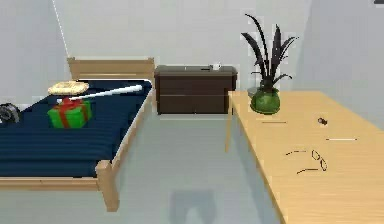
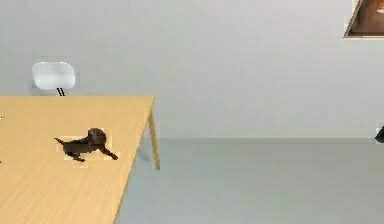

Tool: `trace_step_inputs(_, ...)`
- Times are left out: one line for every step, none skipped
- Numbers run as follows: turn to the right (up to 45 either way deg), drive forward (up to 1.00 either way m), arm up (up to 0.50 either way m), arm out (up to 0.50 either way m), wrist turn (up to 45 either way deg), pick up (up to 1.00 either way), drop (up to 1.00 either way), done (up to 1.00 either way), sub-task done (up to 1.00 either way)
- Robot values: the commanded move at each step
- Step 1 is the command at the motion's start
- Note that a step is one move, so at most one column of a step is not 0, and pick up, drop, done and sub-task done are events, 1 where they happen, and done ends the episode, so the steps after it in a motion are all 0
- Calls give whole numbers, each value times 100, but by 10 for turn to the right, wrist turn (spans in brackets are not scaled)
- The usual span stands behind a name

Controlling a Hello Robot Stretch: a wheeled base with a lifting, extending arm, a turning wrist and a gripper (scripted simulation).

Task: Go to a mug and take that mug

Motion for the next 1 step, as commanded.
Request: trace_step_inputs(0,100,0,0,0,0,0,0,0)
